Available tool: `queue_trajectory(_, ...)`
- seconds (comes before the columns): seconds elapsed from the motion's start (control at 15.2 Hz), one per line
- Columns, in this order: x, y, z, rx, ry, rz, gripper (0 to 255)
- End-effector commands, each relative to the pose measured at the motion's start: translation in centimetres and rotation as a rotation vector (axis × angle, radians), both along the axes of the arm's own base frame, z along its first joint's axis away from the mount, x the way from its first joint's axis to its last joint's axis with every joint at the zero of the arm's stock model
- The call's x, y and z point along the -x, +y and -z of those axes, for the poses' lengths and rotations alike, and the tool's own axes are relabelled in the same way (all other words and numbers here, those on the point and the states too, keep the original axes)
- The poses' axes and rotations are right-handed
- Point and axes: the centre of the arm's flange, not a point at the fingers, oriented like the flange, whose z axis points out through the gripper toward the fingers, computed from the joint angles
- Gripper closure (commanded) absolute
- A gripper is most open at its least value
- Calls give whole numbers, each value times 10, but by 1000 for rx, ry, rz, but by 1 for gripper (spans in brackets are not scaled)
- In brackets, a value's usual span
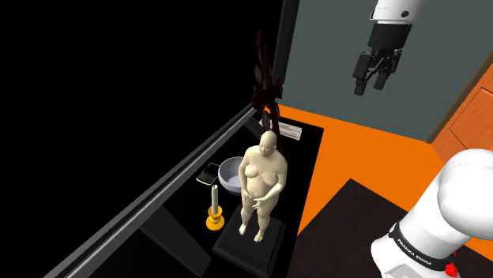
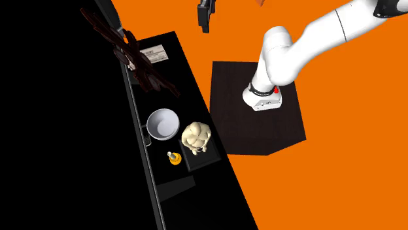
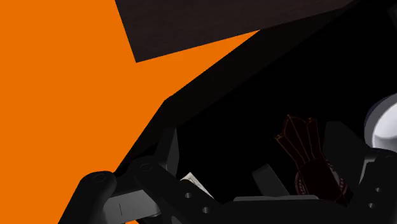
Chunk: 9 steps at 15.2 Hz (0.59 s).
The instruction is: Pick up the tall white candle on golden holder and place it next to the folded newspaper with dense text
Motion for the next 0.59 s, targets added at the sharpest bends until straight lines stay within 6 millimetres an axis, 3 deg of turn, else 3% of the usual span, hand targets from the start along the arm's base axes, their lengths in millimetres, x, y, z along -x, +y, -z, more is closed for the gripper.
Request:
queue_trajectory(0.0,0,0,0,0,0,0,0)
queue_trajectory(0.53,3,94,51,16,-103,0,0)
